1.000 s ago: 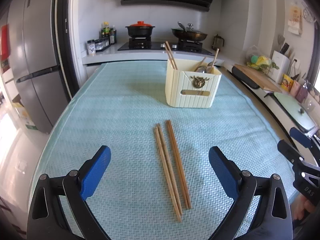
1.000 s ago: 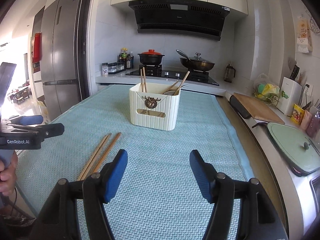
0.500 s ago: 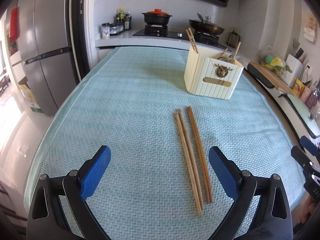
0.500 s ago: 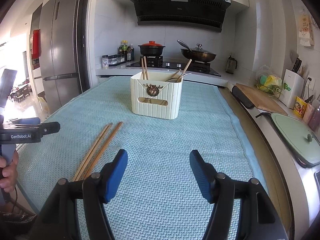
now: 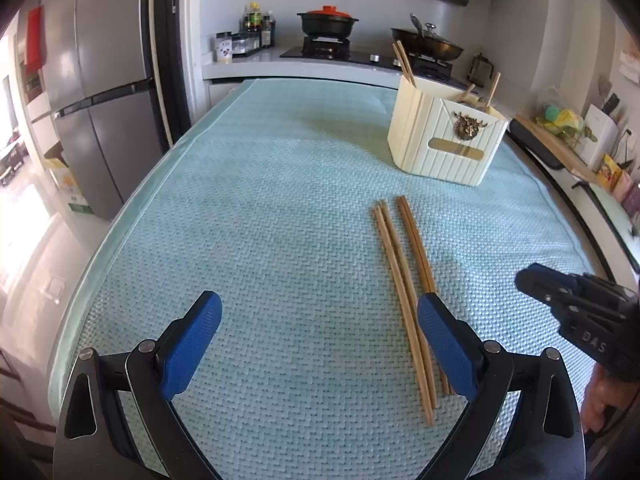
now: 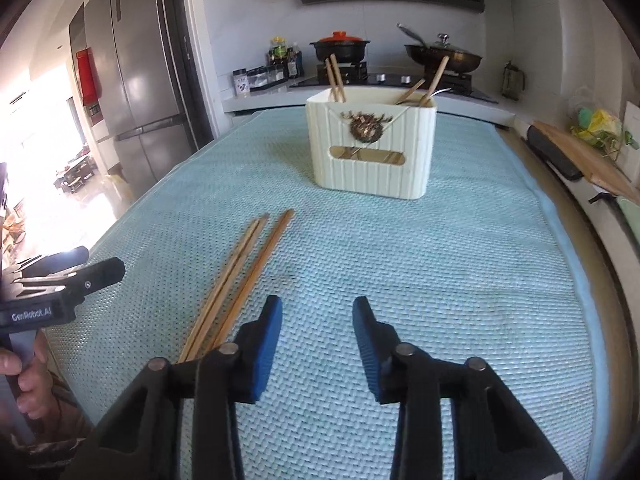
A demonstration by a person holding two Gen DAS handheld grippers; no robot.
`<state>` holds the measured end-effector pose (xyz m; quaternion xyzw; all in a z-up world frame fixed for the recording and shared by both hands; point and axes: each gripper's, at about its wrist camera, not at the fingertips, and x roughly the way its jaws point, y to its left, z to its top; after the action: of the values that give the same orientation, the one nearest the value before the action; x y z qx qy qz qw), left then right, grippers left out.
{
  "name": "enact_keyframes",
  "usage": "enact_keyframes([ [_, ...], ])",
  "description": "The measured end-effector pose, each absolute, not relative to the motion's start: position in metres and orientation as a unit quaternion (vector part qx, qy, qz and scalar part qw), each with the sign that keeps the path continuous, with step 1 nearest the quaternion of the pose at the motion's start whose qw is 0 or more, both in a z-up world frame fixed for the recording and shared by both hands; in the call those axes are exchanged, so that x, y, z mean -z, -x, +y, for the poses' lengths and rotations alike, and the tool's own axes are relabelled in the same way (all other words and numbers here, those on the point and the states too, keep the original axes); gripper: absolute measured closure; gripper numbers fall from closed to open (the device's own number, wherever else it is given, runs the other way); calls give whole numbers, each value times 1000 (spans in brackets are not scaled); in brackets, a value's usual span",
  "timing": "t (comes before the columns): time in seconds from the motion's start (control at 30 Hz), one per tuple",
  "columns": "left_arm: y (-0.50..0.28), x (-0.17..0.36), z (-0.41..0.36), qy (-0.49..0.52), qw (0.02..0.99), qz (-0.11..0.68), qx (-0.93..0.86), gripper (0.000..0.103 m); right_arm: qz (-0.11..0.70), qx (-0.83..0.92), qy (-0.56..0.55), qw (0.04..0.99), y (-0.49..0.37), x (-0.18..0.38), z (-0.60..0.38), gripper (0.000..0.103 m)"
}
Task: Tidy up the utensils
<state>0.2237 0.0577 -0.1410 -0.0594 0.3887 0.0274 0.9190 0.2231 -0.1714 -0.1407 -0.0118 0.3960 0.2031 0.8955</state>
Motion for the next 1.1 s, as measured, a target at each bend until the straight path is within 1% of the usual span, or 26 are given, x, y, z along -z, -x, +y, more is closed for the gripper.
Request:
enact_keyframes([
  [0.03, -223, 141, 58, 58, 919, 389, -29, 4, 407, -214, 5, 888, -231, 146, -164, 82],
  [0.2, -219, 143, 68, 64, 918, 390, -40, 4, 448, -246, 0, 859, -262, 168, -122, 89],
  [0.4, -217, 149, 81, 76, 915, 394, -53, 4, 481, -238, 32, 843, -280, 189, -90, 91],
  [0.5, -217, 153, 84, 78, 913, 397, -54, 4, 475, -224, 41, 850, -278, 190, -87, 92],
  [0.63, -218, 158, 84, 77, 911, 403, -50, 4, 478, -209, 23, 853, -272, 192, -98, 92],
  [0.7, -219, 159, 82, 75, 910, 405, -47, 4, 482, -206, 14, 851, -268, 193, -106, 95],
  [0.87, -220, 160, 72, 65, 910, 408, -36, 4, 474, -177, 50, 861, -255, 193, -121, 98],
  [0.97, -219, 160, 65, 56, 911, 407, -28, 4, 471, -148, 54, 868, -247, 192, -139, 98],
  [1.1, -225, 163, 56, 50, 911, 408, -11, 4, 475, -102, 31, 873, -235, 190, -178, 98],
])
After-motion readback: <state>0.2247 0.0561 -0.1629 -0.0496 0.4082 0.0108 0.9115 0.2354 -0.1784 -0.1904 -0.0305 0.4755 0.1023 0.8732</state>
